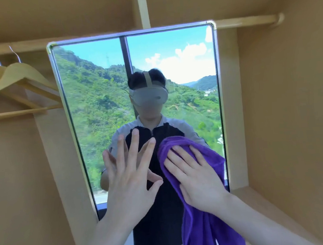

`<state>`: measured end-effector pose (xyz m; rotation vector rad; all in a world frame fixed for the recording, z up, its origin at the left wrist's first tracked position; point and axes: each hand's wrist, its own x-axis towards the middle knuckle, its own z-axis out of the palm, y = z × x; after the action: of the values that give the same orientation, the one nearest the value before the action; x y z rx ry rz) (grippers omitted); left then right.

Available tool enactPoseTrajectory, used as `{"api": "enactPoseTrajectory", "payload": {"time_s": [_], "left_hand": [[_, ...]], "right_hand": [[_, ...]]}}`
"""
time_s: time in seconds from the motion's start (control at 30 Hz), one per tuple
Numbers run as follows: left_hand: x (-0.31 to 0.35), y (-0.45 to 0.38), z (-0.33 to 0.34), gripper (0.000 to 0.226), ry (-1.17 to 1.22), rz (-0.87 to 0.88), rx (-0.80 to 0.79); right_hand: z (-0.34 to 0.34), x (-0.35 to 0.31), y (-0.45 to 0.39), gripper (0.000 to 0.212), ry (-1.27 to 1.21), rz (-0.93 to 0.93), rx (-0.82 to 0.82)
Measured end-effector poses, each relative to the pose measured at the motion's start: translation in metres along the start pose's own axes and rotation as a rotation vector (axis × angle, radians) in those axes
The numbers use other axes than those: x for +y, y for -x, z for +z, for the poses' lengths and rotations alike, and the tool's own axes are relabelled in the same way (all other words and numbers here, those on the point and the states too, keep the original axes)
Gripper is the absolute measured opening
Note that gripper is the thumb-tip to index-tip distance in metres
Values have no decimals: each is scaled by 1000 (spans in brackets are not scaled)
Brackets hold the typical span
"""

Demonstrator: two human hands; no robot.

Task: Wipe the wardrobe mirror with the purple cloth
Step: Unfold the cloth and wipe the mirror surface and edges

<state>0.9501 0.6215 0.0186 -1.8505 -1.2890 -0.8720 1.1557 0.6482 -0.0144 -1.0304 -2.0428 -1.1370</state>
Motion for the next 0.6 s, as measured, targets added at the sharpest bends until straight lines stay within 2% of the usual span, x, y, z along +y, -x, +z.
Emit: {"api": "enactPoseTrajectory", "payload": {"time_s": [0.07, 0.23, 0.3, 0.43, 0.6], "left_hand": [[1, 0, -3, 107, -28, -4, -17], [5, -23, -26, 90, -70, -56, 31], [4, -37, -37, 91, -61, -71, 48], [-2, -62, -52, 96, -119, -22, 32], [-8, -110, -70, 116, -179, 104, 17]], "right_hand": [[-5, 15, -1, 68, 6, 34, 11], [-28, 31, -56, 80, -99, 340, 89], [-27, 25, -61, 81, -113, 298, 88], [-22, 46, -36, 79, -41, 50, 33], [-45, 94, -68, 78, -38, 175, 100]]}}
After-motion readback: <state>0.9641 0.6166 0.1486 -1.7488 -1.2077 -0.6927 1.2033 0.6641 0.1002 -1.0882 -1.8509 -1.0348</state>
